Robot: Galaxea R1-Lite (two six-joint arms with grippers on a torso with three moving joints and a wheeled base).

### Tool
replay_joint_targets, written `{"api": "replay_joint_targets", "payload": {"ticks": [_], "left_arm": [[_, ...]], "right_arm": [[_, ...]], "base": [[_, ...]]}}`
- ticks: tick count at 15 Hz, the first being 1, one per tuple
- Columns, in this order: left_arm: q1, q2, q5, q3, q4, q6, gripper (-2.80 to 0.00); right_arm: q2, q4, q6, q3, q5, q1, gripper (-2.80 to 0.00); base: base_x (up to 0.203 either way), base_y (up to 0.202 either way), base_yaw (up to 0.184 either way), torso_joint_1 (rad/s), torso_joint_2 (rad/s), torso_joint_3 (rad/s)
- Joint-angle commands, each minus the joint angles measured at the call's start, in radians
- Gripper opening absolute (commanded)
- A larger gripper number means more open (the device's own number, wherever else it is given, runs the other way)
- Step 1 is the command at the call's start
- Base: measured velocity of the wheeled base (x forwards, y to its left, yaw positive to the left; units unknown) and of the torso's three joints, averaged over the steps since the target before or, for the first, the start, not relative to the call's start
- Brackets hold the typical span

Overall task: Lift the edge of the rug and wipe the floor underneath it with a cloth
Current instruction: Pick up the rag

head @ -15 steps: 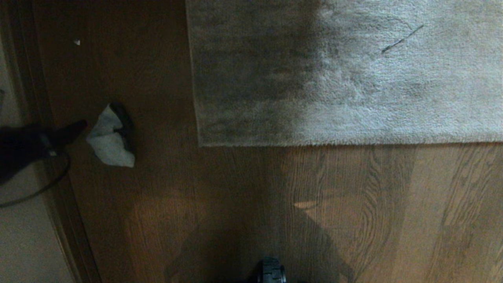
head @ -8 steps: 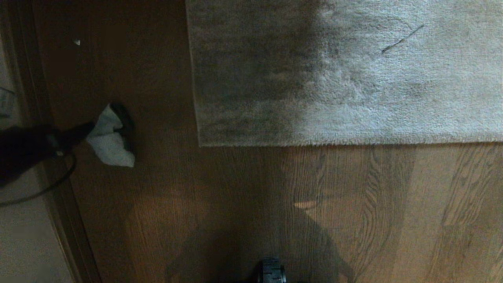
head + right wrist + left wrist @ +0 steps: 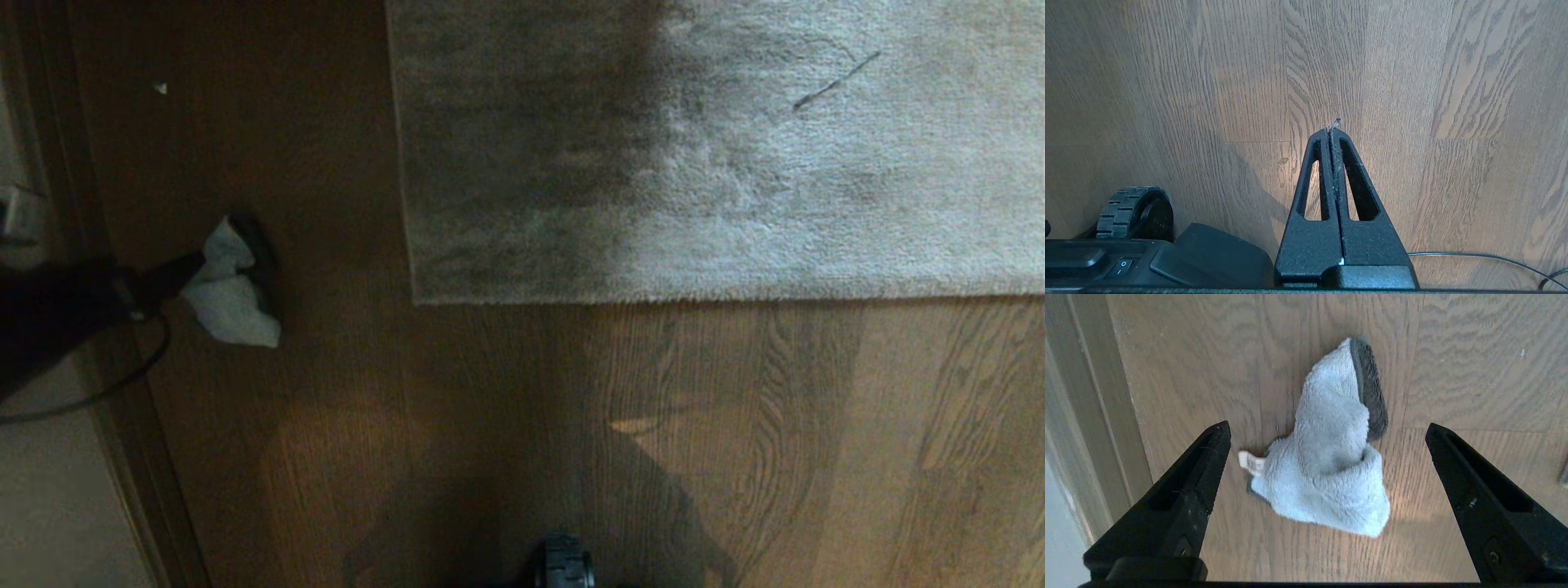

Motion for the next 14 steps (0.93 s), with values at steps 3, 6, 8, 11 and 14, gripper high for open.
{"api": "replay_joint_targets", "payload": {"ticks": [3,6,8,11,14], "left_arm": [[0.003,0.047,-0.002,-0.001,-0.043,-0.001,0.0],[0.003,0.069,-0.002,0.0,-0.072,-0.001,0.0],[0.003,0.082,-0.002,0.002,-0.094,-0.001,0.0],[0.002,0.085,-0.002,0.017,-0.102,-0.001,0.0],[-0.005,0.094,-0.002,0.034,-0.132,-0.001,0.0]], "right_arm": [[0.0,0.0,0.0,0.0,0.0,0.0,-2.8],[0.0,0.0,0.0,0.0,0.001,0.0,-2.8],[0.0,0.0,0.0,0.0,0.001,0.0,-2.8],[0.0,0.0,0.0,0.0,0.001,0.0,-2.8],[0.0,0.0,0.0,0.0,0.001,0.0,-2.8]], "base": [[0.0,0.0,0.0,0.0,0.0,0.0],[0.0,0.0,0.0,0.0,0.0,0.0],[0.0,0.0,0.0,0.0,0.0,0.0],[0.0,0.0,0.0,0.0,0.0,0.0],[0.0,0.0,0.0,0.0,0.0,0.0]]}}
